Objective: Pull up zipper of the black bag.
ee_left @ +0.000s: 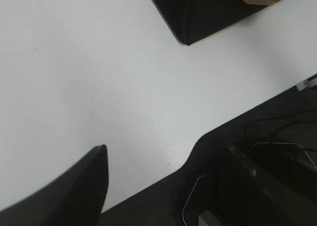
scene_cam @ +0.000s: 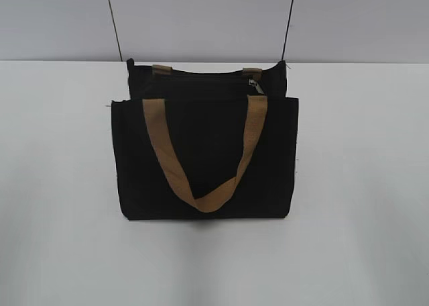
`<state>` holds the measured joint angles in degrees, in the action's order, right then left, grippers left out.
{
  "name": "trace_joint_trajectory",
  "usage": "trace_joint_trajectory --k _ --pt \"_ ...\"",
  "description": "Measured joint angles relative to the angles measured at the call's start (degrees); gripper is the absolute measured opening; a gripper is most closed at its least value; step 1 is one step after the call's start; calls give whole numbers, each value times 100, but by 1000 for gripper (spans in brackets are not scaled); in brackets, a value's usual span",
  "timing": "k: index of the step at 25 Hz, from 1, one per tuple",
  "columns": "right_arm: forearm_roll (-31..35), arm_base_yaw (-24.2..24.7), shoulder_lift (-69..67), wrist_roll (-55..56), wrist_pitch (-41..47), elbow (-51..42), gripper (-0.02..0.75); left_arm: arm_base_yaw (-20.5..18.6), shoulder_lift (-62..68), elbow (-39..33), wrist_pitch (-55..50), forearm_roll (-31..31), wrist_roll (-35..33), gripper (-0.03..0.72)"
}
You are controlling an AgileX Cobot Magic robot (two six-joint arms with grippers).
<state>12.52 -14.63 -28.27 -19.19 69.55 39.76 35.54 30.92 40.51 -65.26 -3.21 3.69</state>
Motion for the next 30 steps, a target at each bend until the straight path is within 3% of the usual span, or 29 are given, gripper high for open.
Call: trace_joint_trajectory --k 9,14,23,26,30 --pt "-359 0 1343 648 -137 -983 596 0 -2571 -940 346 229 -273 526" --pt "-379 0 1325 661 -593 -1274 596 3 -2649 -966 394 229 -293 525" --pt "-379 0 1325 662 -667 -1302 596 3 -2649 -970 406 231 -293 500" --pt "-379 15 1337 662 -671 -1302 596 -273 -2649 -970 406 236 -298 492" --pt "-372 426 1573 662 -673 -1302 596 -1169 -2649 -970 406 236 -303 491"
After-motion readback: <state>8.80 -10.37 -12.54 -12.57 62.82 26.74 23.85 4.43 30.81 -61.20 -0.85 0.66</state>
